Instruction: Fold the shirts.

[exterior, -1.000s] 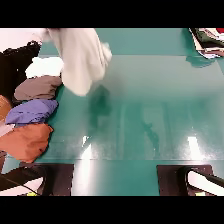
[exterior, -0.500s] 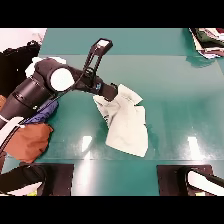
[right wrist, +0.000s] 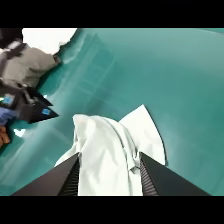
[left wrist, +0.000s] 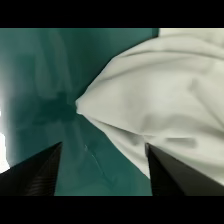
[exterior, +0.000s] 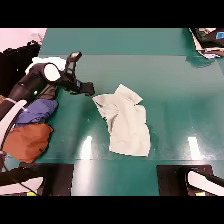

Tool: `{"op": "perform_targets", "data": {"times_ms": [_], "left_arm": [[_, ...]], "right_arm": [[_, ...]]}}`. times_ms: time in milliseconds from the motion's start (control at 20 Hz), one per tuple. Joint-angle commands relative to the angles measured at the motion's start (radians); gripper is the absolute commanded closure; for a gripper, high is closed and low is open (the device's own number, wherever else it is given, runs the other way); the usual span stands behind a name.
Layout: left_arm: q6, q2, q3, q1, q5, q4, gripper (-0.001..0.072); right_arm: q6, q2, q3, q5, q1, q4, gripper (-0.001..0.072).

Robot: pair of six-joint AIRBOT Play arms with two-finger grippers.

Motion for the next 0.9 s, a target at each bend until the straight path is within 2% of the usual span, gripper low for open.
{"op": "perform_targets", "data": {"times_ms": [0,200,300,350,400,450,500,550,700,750,850], "left_arm": [[0.131,-0.113,-0.030,0.057,0.032,-0.188,0.0101],[0.147,-0.209,-0.029,0.053,0.092,-0.244,0.0102],[0.199,-0.219,-0.029,0.053,0.127,-0.312,0.0103],[0.228,-0.219,-0.029,0.053,0.140,-0.340,0.0176],[0.233,-0.219,-0.029,0.053,0.151,-0.349,0.0338],[0.232,-0.219,-0.029,0.053,0.164,-0.349,0.0428],[0.232,-0.219,-0.028,0.054,0.170,-0.348,0.0579],[0.234,-0.217,-0.019,0.061,0.166,-0.338,0.0679],[0.232,-0.194,0.053,0.101,0.114,-0.293,0.0681],[0.233,-0.171,0.076,0.114,0.114,-0.274,0.0681],[0.235,-0.132,0.119,0.121,0.106,-0.224,0.0680]], "right_arm": [[0.006,-0.001,0.001,0.017,0.000,-0.001,0.0283],[0.028,0.000,-0.031,0.016,0.000,-0.003,0.0283],[0.029,0.003,-0.103,0.016,0.000,-0.003,0.0283],[0.029,0.003,-0.145,0.015,0.000,-0.003,0.0283],[0.029,0.003,-0.193,0.013,0.000,-0.005,0.0284],[0.029,0.003,-0.241,0.013,-0.002,-0.018,0.0283],[0.031,0.004,-0.284,0.016,-0.001,-0.060,0.0283],[0.039,0.005,-0.330,0.025,0.000,-0.119,0.0283],[0.055,0.005,-0.513,0.058,0.003,-0.269,0.0283],[0.055,0.005,-0.586,0.057,0.003,-0.278,0.0282],[0.054,0.004,-0.753,0.021,0.020,-0.280,0.0236]]}}
